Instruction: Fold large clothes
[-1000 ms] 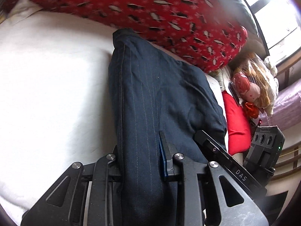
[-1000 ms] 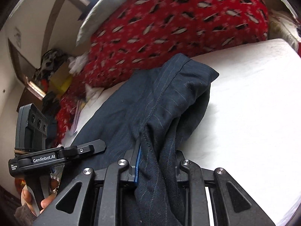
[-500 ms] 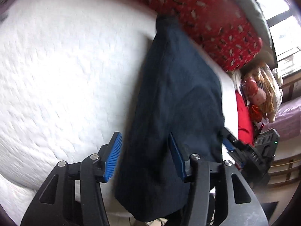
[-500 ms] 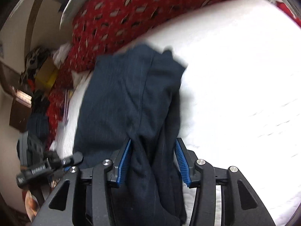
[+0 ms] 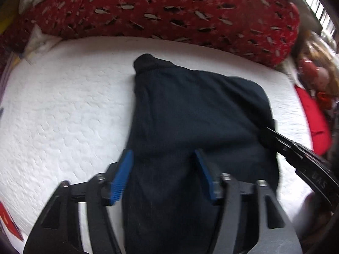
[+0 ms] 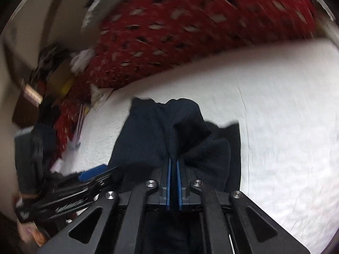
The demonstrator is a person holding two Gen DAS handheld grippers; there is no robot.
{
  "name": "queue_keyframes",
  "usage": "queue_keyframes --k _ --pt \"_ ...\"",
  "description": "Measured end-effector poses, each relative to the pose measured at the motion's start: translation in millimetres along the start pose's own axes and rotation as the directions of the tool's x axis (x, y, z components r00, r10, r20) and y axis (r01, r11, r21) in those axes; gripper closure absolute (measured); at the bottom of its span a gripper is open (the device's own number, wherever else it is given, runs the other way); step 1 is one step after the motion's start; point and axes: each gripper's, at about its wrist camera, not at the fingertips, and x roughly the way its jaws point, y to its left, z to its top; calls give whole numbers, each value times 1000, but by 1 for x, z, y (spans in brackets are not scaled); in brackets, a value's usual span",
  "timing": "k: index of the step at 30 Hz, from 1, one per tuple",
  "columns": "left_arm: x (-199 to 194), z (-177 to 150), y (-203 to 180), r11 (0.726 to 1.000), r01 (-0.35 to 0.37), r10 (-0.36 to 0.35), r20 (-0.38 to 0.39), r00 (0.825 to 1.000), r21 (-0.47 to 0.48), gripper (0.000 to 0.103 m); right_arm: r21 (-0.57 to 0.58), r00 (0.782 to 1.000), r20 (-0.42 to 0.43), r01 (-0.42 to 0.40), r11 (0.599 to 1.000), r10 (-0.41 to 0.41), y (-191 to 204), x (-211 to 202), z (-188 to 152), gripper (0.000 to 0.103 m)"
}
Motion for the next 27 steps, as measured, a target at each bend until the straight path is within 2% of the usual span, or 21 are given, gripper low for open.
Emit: queue_keyframes --k 1,2,3,4,5,6,7,8,10,12,13,14,16,17,18,20,23,25,27 --pt "9 1 2 1000 7 -8 -20 1000 -6 25 -32 1000 -4 24 999 -24 2 6 1 100" --pt "21 -1 8 999 40 -42 -63 997 -32 24 -43 998 -34 58 997 -60 -2 17 0 99" --pt "30 -2 19 991 96 -106 -108 988 -96 24 -48 991 -84 102 994 -106 -10 33 -3 99" --pt "30 -2 32 973 154 -175 -116 978 -170 25 -38 986 -126 107 993 -111 -21 45 -7 99" --pt "26 -2 40 961 183 -210 -110 972 -209 25 7 991 -116 67 998 -65 -30 44 -8 99" --pt "16 -3 47 956 188 -213 -91 973 -226 25 49 995 -94 40 998 -35 -33 36 -8 98" --pt "4 -5 49 963 171 -189 -67 980 -208 25 90 997 -73 28 996 -22 -36 25 -8 92" --pt "-6 -7 49 971 156 -166 -45 985 -180 25 128 999 -35 30 991 -25 -37 8 -7 82" --pt "-30 -19 44 986 122 -122 6 992 -114 25 126 998 46 39 991 -45 -33 -19 -10 82" --pt "-40 -32 35 992 100 -98 35 995 -72 25 83 993 115 -19 996 10 -25 -40 -18 82" --pt "-37 -40 29 996 78 -77 27 997 -48 25 54 992 124 -19 998 12 -24 -43 -22 81" --pt "-27 -46 23 998 64 -64 -6 998 -23 25 15 994 112 5 1000 -7 -20 -40 -28 79" --pt "-8 -55 15 999 35 -34 -95 995 8 24 -77 994 3 112 991 -112 -17 -11 -43 77" --pt "-8 -60 15 999 44 -43 -113 993 4 24 -128 976 -77 194 973 -205 -21 9 -52 68" --pt "-16 -64 16 998 55 -55 -101 993 -8 25 -133 971 -69 218 967 -228 -22 8 -54 67" --pt "-35 -72 17 999 46 -45 -53 998 9 25 -90 972 -23 230 969 -233 -13 -9 -43 67" --pt "-56 -91 18 999 19 -20 16 1000 26 25 -81 995 36 98 992 -95 6 -51 -47 67" --pt "-45 -104 18 999 21 -20 -17 1000 34 24 -115 996 52 72 991 -66 16 -62 -57 66" --pt "-29 -113 17 999 9 -7 -61 998 35 23 -154 994 9 110 982 -110 21 -56 -75 61"
